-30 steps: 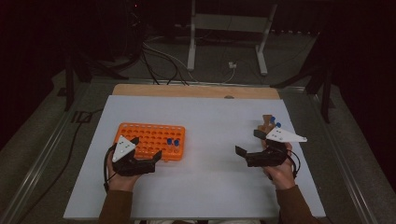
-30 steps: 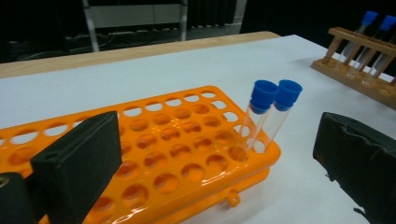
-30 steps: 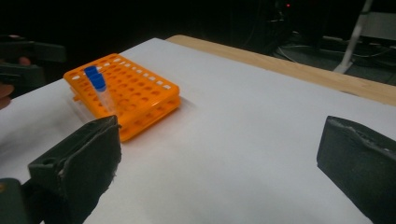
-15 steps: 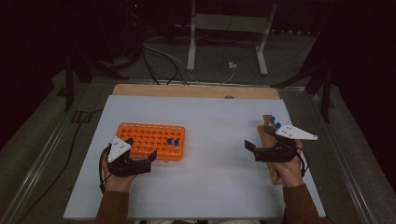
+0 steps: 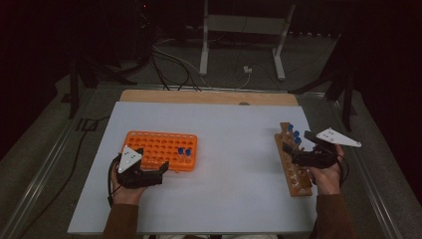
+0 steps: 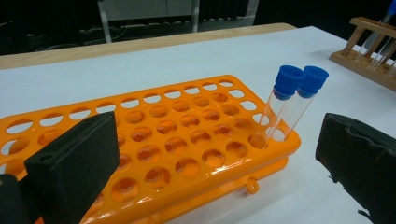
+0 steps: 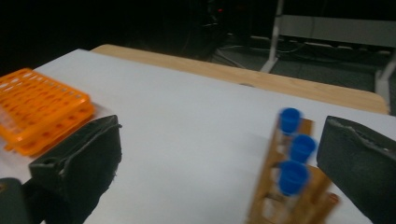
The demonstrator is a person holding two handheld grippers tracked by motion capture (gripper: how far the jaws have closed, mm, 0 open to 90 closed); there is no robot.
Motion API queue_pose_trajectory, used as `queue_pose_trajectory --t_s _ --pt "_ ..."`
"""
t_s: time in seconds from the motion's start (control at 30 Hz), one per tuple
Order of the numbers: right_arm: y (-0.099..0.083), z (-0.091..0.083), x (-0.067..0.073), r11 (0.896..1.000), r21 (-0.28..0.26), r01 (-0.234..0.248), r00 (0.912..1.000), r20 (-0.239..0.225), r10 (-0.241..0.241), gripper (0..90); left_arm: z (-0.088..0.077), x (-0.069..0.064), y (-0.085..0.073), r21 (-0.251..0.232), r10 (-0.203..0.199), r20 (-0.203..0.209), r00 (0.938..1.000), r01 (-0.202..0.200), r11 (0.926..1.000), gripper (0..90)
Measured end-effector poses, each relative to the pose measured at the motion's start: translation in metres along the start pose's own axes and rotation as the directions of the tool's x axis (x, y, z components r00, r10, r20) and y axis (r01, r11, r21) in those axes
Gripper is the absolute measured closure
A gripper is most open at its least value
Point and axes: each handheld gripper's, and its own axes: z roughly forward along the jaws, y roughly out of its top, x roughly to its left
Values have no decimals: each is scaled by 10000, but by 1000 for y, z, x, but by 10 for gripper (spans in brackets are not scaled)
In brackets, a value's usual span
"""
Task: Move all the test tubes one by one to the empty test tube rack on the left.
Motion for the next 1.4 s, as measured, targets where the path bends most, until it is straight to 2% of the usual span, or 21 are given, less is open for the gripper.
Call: queue_pose_trajectory --t_s 0.1,0.2,0.3,0.47,0.73,1.03,1.3,1.4 --pt "-3 -3 -11 9998 20 -222 9997 49 222 55 0 0 0 9 -23 -15 10000 23 10000 6" --pt "-7 -2 -17 9995 203 -241 9995 224 237 87 1 0 -1 43 12 -14 10000 -12 10000 7" --pt "-10 2 -20 9990 423 -122 9993 363 106 167 2 -1 -1 91 41 -11 10000 -41 10000 7" --pt "-18 9 -23 9953 945 191 9991 355 -225 403 2 -1 -1 120 31 -2 10000 -31 9999 6" --pt "-29 21 -28 9881 1460 483 9958 696 -590 591 3 -2 -2 159 29 15 10000 -30 9999 7" --pt "-32 27 -25 9801 1728 977 9884 979 -1158 730 4 -2 -2 181 14 15 10000 -15 9998 7" --pt "-31 26 -20 9774 1777 1149 9848 1085 -1355 763 4 -2 -3 216 53 12 10000 -53 9998 7" --pt "-31 24 -20 9794 1689 1109 9852 1112 -1308 765 4 -2 -3 208 35 23 10000 -35 9998 7"
